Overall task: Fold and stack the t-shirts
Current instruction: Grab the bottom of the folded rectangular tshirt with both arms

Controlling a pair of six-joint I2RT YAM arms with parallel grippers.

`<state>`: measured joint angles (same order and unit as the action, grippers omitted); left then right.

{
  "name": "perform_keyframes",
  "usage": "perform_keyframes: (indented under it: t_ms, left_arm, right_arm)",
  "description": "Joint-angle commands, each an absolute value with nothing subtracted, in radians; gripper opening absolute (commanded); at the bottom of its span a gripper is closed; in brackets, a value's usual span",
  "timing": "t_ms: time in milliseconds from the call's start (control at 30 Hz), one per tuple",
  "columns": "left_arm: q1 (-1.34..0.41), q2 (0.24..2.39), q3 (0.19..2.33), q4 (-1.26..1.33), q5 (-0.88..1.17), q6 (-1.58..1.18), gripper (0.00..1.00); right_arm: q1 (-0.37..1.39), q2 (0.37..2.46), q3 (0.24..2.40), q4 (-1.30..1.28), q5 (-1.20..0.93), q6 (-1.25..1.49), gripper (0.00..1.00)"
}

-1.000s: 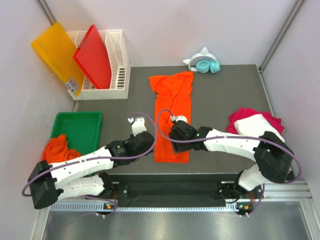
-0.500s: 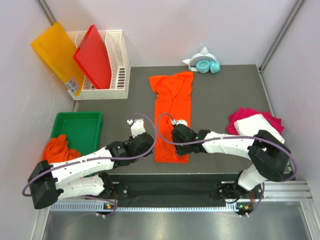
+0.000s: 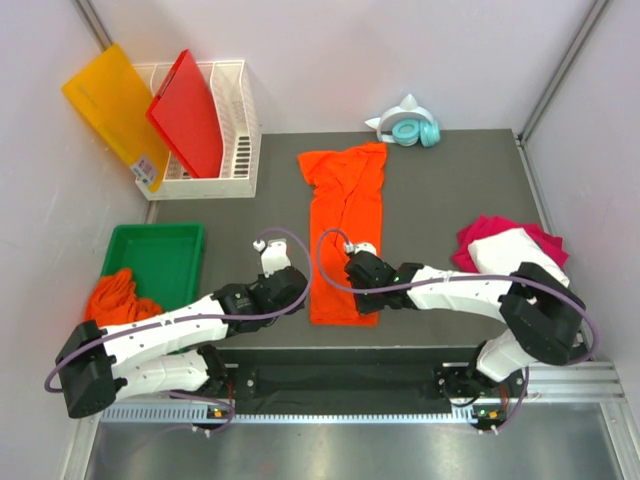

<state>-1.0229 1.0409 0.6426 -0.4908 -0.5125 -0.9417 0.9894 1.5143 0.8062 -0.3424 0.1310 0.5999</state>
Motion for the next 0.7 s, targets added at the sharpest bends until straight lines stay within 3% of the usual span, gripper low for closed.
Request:
perform_keyframes:
  t_ms: [0, 667]
  left_arm:
    - [-1.026, 1.040, 0.630, -0.474, -0.512, -0.957, 0.17]
    - [-1.026, 1.100, 0.620, -0.419, -0.495, -0.959, 0.17]
  right_arm:
    - [1.042, 1.418, 0.804, -0.371, 0.167, 0.620, 0.00]
    - [1.120, 1.402, 0.816, -0.436, 0.193, 0.650, 0.00]
